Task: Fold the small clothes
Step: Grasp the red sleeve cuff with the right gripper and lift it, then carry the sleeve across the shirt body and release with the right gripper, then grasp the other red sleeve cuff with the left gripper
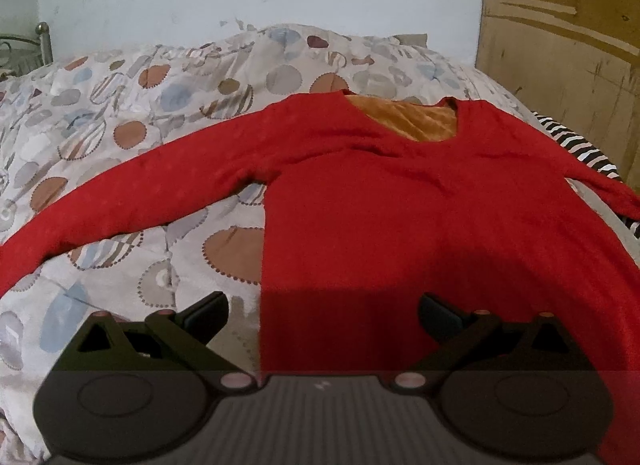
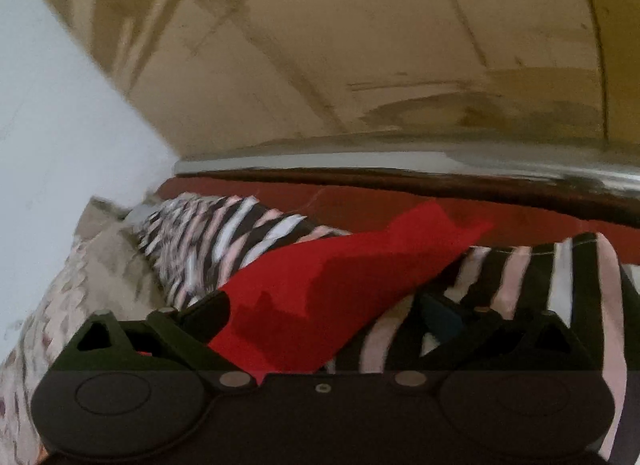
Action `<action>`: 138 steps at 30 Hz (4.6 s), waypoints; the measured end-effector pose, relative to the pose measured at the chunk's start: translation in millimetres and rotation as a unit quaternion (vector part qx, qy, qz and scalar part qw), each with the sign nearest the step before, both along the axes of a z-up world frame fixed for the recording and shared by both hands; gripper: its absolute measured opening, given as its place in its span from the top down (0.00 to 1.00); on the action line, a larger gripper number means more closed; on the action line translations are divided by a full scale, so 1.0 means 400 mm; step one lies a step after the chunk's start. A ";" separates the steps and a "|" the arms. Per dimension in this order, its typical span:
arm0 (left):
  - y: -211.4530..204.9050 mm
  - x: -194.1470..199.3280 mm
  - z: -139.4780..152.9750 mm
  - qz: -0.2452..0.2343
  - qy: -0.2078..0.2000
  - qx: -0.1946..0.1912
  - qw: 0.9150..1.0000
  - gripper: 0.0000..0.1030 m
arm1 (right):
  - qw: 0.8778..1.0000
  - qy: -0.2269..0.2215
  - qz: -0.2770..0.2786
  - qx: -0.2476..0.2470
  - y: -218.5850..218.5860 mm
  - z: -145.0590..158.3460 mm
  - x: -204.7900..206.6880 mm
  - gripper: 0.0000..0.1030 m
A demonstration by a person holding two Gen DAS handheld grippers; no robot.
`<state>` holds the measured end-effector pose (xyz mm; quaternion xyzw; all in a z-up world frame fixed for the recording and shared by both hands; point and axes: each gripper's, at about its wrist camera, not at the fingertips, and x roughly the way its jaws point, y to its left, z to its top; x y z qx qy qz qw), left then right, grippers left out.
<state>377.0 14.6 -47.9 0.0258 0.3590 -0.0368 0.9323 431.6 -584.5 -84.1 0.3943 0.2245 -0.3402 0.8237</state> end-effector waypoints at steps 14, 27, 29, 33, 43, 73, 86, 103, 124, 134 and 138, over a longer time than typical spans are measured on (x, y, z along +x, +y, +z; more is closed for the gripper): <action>-0.015 -0.012 0.021 0.002 -0.041 0.005 0.999 0.00 | 0.997 -0.044 -0.057 -0.035 -0.007 0.011 -0.030 0.92; 0.095 0.001 0.058 0.092 -0.086 -0.014 0.992 0.00 | 0.925 -0.113 0.210 -0.296 0.427 0.360 0.066 0.94; 0.108 0.002 0.064 0.110 -0.103 0.005 0.989 0.00 | 0.893 -0.126 0.264 -0.342 0.532 0.394 0.069 0.94; 0.138 0.006 0.076 0.139 -0.123 0.023 0.982 0.00 | 0.831 -0.152 0.368 -0.388 0.737 0.421 0.062 0.94; 0.208 0.021 0.075 0.173 -0.105 -0.009 0.979 0.00 | 0.614 -0.060 0.573 -0.539 1.135 0.219 -0.009 0.94; 0.139 0.057 -0.005 0.075 -0.019 -0.044 0.996 0.00 | 0.650 0.016 0.583 -0.486 0.954 0.139 -0.135 0.01; 0.061 0.089 -0.043 0.103 -0.026 0.084 0.991 0.00 | 0.731 0.077 0.454 -0.503 0.750 0.017 0.119 0.42; 0.039 0.087 -0.046 0.083 -0.034 0.087 0.992 0.00 | 0.850 0.039 0.411 -0.328 0.601 0.033 0.183 0.98; 0.227 0.082 -0.004 0.200 -0.013 -0.021 0.979 0.00 | 0.852 0.030 0.398 -0.338 0.644 0.097 0.162 0.18; 0.487 0.061 0.010 0.357 -0.009 -0.117 0.927 0.00 | 0.846 0.060 0.399 -0.349 0.684 0.039 0.197 0.01; 0.605 0.011 0.005 0.445 -0.029 -0.184 0.876 0.00 | 0.832 0.029 0.411 -0.370 0.728 0.086 0.115 0.01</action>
